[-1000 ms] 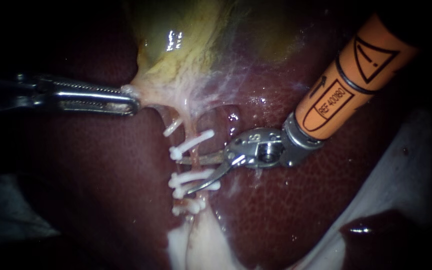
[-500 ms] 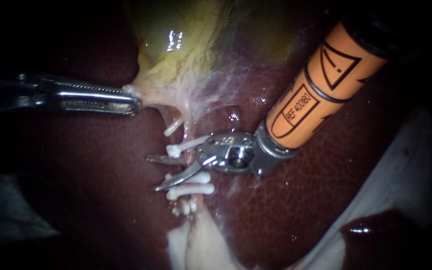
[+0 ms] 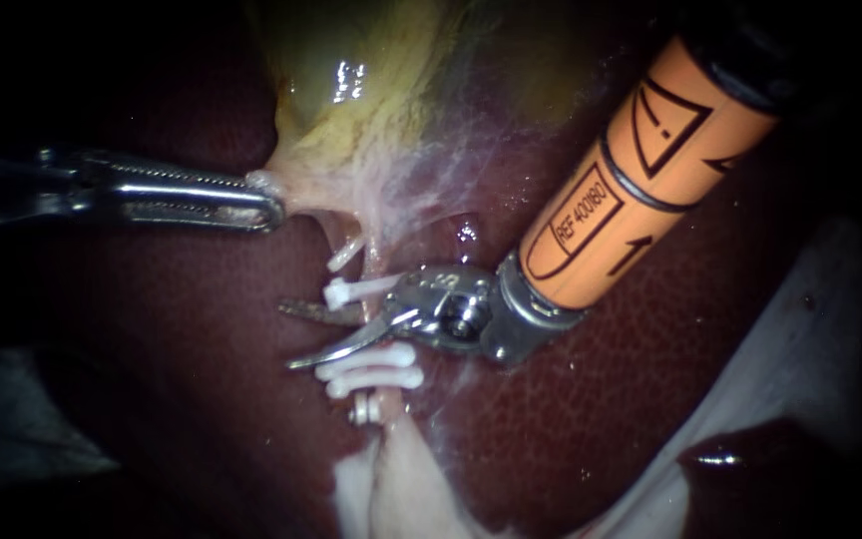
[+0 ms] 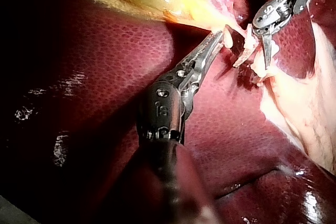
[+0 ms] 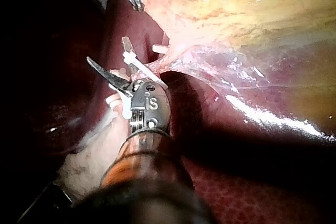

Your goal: Go to the cutting position right tube

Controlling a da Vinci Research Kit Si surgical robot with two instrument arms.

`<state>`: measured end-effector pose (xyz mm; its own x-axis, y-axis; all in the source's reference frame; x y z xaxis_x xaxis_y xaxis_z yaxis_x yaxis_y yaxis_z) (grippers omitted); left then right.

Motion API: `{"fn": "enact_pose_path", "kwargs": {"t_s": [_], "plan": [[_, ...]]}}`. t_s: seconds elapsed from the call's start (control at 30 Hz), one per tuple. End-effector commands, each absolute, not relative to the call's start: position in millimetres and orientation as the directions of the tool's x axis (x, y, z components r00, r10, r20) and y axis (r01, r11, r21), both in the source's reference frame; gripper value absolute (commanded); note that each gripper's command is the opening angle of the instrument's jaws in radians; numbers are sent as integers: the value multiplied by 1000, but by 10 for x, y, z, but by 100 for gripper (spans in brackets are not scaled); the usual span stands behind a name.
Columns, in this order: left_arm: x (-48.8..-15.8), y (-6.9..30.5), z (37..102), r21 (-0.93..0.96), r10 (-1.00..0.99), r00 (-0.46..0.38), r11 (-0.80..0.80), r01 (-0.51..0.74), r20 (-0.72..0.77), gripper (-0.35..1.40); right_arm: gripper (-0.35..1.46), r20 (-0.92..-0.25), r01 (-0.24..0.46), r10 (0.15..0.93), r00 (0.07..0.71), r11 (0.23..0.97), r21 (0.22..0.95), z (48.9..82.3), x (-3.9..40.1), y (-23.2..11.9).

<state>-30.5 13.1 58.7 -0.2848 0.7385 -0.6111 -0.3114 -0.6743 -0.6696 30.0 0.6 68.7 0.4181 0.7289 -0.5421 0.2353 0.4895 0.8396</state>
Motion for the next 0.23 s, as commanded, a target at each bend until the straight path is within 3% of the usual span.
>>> {"fn": "enact_pose_path", "kwargs": {"t_s": [0.03,0.23], "plan": [[-305,131,587,-670,738,-285,-675,-310,-612,-35,133,-543,238,729,417,489,839,686,300,6],[-305,130,587,-669,738,-285,-675,-310,-612,-35,135,-543,239,730,415,489,839,686,300,6]]}}
